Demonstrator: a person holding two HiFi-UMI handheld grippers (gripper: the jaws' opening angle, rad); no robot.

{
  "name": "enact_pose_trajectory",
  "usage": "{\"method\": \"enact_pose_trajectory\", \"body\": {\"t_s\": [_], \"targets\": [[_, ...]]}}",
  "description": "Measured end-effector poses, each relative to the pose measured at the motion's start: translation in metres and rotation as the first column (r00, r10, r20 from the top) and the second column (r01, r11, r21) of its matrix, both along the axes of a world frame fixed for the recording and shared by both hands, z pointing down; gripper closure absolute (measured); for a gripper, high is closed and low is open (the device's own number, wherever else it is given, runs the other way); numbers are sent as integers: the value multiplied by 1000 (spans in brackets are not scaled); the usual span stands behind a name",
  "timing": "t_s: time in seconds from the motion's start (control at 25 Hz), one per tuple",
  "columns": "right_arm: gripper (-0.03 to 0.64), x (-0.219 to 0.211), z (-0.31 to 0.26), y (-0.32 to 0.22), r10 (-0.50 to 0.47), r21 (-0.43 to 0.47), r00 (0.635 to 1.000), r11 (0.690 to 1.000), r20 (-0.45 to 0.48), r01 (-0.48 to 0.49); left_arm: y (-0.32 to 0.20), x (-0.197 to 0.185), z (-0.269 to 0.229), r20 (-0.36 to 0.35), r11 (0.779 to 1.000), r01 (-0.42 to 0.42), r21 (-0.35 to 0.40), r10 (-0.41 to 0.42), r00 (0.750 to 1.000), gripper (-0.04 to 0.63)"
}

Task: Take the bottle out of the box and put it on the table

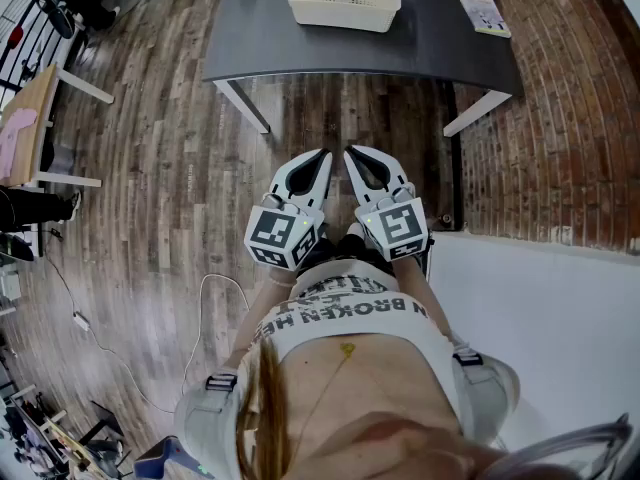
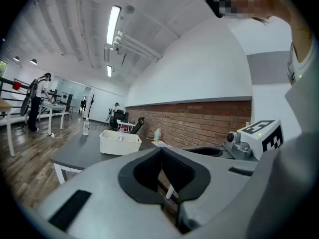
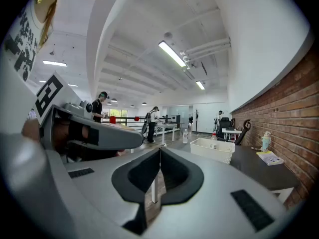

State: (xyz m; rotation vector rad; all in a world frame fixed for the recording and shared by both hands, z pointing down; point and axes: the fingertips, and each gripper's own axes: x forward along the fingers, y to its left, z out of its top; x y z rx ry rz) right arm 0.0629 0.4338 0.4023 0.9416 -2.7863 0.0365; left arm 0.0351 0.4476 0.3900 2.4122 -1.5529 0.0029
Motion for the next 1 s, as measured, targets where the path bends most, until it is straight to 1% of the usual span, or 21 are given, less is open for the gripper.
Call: {"method": "enact_pose_trajectory", "body": {"t_s": [0.12, 0.28, 0.76, 0.92, 1.0], "targets": [[606, 3, -1, 1, -1, 1, 1000, 1000, 9, 1, 2, 3, 1, -2, 1000, 0, 0, 0, 1000, 591], [606, 8, -3, 2, -13, -1, 999, 1000, 43, 13, 2, 9, 1, -6, 1000, 4, -2, -4, 1000, 591], [605, 29, 0, -3, -73, 21, 996, 997, 57, 71, 1, 29, 15, -23, 998, 58, -13, -58, 998, 591], [606, 27, 0, -12, -96, 34, 994, 995, 51, 94, -8, 29, 21, -43, 997, 71, -35, -72, 996, 591], [606, 23, 0, -19, -94, 31, 994, 995, 54, 92, -15, 25, 20, -41, 997, 71, -32, -72, 997, 591]]}}
